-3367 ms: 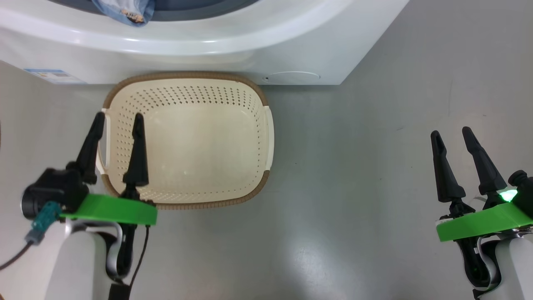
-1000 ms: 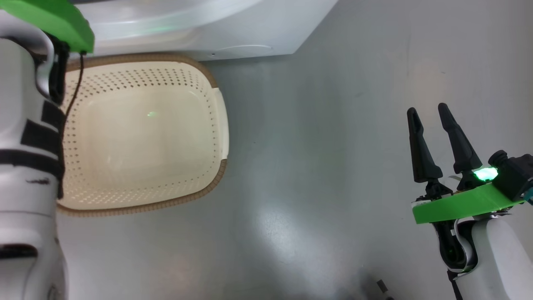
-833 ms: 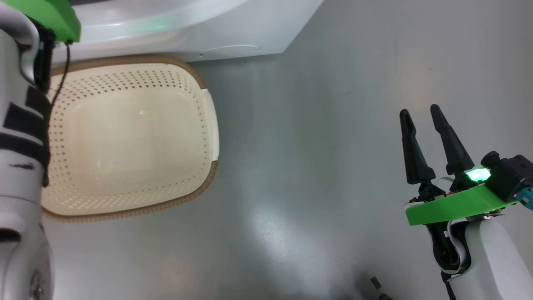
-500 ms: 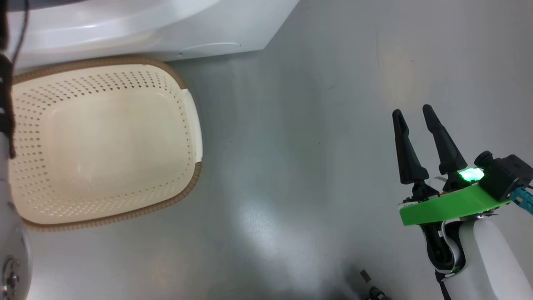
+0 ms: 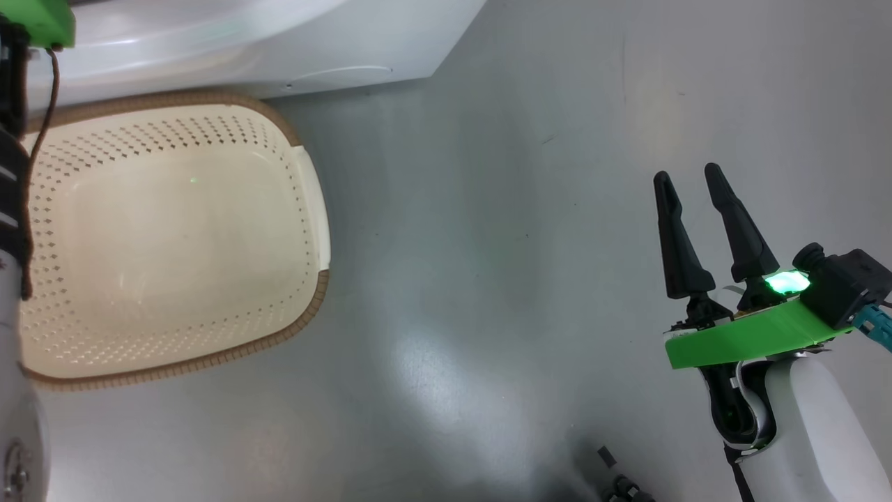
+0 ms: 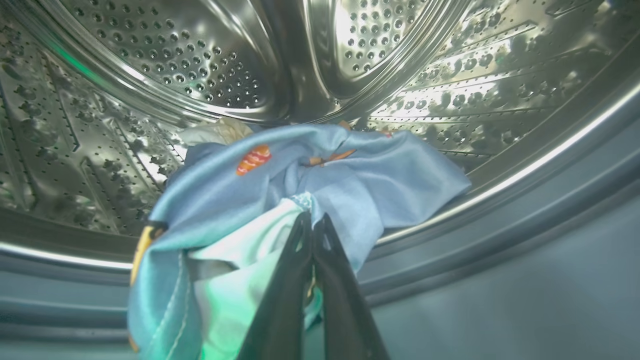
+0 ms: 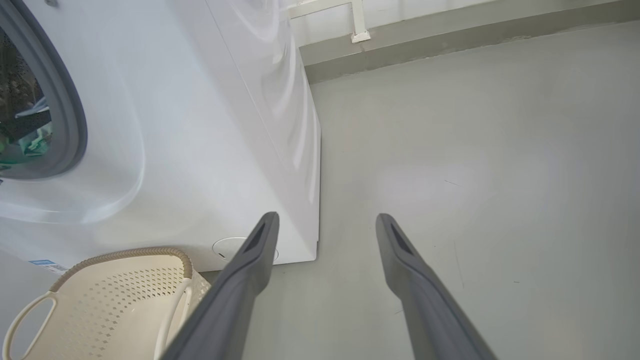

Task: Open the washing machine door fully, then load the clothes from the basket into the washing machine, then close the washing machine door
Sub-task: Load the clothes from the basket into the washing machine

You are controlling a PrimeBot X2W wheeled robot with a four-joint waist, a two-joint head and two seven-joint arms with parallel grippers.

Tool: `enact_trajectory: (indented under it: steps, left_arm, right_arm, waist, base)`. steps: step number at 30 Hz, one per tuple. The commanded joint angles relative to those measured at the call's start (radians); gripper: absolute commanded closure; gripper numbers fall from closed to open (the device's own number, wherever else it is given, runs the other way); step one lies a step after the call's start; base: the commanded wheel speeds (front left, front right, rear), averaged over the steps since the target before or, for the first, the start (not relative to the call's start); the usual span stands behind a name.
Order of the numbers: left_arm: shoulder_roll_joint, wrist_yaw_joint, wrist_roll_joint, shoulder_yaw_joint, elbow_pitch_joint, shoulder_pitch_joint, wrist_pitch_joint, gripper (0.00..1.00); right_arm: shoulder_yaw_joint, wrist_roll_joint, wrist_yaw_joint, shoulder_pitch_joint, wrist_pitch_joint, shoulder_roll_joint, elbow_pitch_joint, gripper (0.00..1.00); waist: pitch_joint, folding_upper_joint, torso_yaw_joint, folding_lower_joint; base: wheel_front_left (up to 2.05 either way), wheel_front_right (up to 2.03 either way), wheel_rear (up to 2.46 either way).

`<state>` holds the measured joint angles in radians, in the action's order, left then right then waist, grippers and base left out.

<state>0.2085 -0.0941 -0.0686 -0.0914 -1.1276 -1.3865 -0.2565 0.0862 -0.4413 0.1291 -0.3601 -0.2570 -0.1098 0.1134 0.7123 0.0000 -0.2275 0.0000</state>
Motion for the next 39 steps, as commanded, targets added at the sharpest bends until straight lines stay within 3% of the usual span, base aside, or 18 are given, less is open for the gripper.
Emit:
enact_trajectory:
  steps: [1,2,4,5,6,23,39]
  left_arm:
    - [0.046,-0.004,-0.003,0.003,-0.016,-0.031,-0.005,1.0]
    - [0.044,-0.005,-0.005,0.001,-0.038,-0.039,-0.005,0.89]
    - [0.04,-0.007,-0.003,-0.008,-0.08,-0.055,0.002,0.42]
    - [0.039,-0.008,-0.002,-0.013,-0.092,-0.062,0.002,0.27]
    - [0.038,-0.009,-0.002,-0.016,-0.102,-0.068,0.002,0.0]
    - [-0.007,-0.027,-0.048,-0.032,-0.137,-0.04,-0.005,0.0]
    - [-0.07,-0.036,-0.128,0.001,0.12,0.212,-0.005,0.0]
  right_arm:
    - [0.018,-0.006,0.002,0.017,-0.005,-0.002,-0.022,0.0]
    - [0.018,-0.005,0.002,0.018,-0.005,-0.002,-0.022,0.0]
    - [0.019,-0.004,0.002,0.019,-0.005,-0.002,-0.021,0.0]
    - [0.019,-0.004,0.002,0.019,-0.005,-0.002,-0.021,0.0]
    - [0.02,-0.004,0.002,0.018,-0.005,-0.002,-0.02,0.0]
    - [0.005,-0.001,0.002,0.026,-0.005,-0.017,-0.02,0.0]
    - [-0.025,0.009,0.002,0.078,-0.005,-0.061,-0.012,0.0]
  waist:
    - [-0.002,0.0,0.005,0.0]
    - [-0.004,0.0,0.007,0.0]
    - [-0.008,0.0,0.01,0.0]
    - [-0.01,0.0,0.011,0.0]
    - [-0.011,0.0,0.013,0.0]
    - [-0.043,0.0,0.052,0.0]
    - [-0.153,0.0,0.121,0.0]
  base:
    - [0.0,0.0,0.0]
    - [0.0,0.0,0.0]
    - [0.0,0.0,0.0]
    - [0.0,0.0,0.0]
    - [0.0,0.0,0.0]
    - [0.0,0.0,0.0]
    - [0.0,0.0,0.0]
